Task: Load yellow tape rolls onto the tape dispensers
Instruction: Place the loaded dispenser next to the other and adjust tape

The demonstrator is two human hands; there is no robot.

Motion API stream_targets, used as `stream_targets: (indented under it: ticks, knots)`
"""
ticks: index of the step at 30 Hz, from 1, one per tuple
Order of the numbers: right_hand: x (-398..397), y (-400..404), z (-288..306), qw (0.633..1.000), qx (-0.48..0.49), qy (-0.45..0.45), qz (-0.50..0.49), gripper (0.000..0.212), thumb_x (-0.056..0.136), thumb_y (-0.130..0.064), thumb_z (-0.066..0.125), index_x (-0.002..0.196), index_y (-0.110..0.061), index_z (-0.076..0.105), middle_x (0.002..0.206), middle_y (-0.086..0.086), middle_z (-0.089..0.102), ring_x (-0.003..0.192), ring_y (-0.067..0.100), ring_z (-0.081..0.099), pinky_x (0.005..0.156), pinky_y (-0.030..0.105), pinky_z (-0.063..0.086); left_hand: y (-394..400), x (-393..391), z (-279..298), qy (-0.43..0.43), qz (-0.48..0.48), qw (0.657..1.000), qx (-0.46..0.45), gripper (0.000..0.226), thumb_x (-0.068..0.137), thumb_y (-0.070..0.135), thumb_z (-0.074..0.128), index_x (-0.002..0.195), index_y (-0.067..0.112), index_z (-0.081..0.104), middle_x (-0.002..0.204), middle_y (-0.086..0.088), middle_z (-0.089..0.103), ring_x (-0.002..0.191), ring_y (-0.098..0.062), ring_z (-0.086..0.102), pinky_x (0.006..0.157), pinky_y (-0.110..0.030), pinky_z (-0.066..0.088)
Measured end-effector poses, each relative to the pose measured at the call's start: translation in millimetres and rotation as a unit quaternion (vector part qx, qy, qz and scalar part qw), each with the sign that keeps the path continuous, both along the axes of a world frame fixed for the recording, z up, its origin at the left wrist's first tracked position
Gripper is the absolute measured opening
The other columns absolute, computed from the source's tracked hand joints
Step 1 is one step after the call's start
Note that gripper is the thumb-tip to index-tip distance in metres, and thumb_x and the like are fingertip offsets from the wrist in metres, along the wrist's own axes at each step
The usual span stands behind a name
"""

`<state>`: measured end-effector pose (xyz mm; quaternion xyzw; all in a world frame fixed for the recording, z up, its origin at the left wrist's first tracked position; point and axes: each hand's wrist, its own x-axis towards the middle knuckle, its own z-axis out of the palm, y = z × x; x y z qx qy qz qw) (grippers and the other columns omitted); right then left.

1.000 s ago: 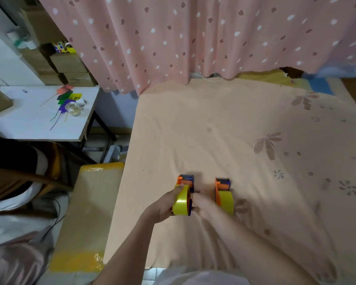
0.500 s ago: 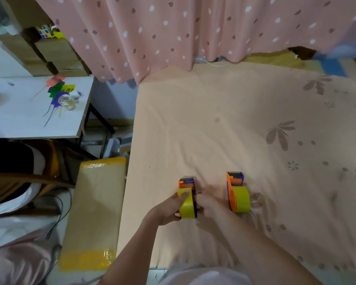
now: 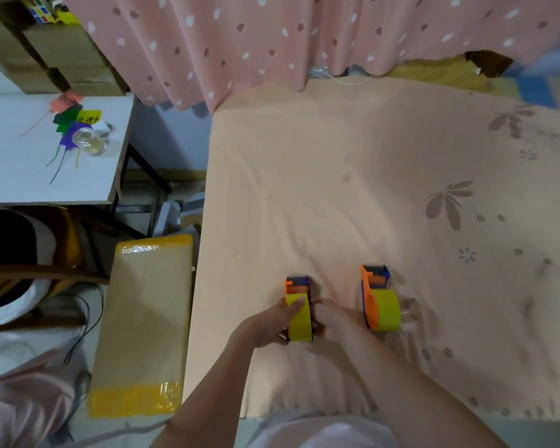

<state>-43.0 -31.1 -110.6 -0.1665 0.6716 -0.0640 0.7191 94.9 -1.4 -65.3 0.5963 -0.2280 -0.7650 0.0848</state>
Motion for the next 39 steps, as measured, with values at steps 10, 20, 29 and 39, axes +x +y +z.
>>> stream_targets:
  ticks: [10, 20, 29, 39]
  knots:
    - [-6, -15, 9, 0.910, -0.153, 0.113, 0.369, 0.035, 0.097, -0.024, 0.062, 0.123, -0.002, 0.065, 0.113, 0.015, 0.066, 0.106, 0.028, 0.063, 0.088, 0.036, 0.051, 3, -7, -10, -0.021, 0.041, 0.999, 0.000, 0.068, 0.100, 0.054, 0.047, 0.156, 0.025, 0.021, 0.155, -0.007, 0.040, 0.138, -0.031, 0.048, 0.118, -0.050, 0.037]
    - [-8, -9, 6, 0.809, -0.191, 0.199, 0.519, 0.033, 0.095, -0.025, 0.061, 0.123, -0.007, 0.063, 0.125, 0.019, 0.065, 0.112, 0.036, 0.064, 0.094, 0.037, 0.050, 9, -8, -24, -0.080, -0.037, 0.995, -0.049, 0.070, 0.101, 0.060, 0.037, 0.161, 0.032, 0.012, 0.157, -0.011, 0.029, 0.142, -0.032, 0.039, 0.119, -0.046, 0.035]
    - [-11, -8, 26, 0.956, -0.057, 0.101, 0.269, 0.055, 0.100, -0.056, 0.035, 0.109, -0.010, 0.063, 0.109, 0.022, 0.071, 0.098, 0.039, 0.070, 0.082, 0.044, 0.060, 8, -8, -20, 0.001, 0.015, 1.000, -0.026, 0.059, 0.106, 0.045, 0.039, 0.159, 0.027, 0.018, 0.155, -0.003, 0.044, 0.139, -0.025, 0.047, 0.107, -0.035, 0.041]
    - [3, 6, 43, 0.991, -0.008, -0.003, 0.135, 0.055, 0.105, -0.048, 0.033, 0.143, -0.011, 0.046, 0.120, 0.013, 0.060, 0.096, 0.024, 0.061, 0.077, 0.031, 0.054, 9, -10, -1, -0.022, 0.013, 0.999, -0.023, 0.060, 0.102, 0.058, 0.037, 0.152, 0.025, 0.035, 0.153, -0.006, 0.050, 0.141, -0.032, 0.046, 0.118, -0.051, 0.033]
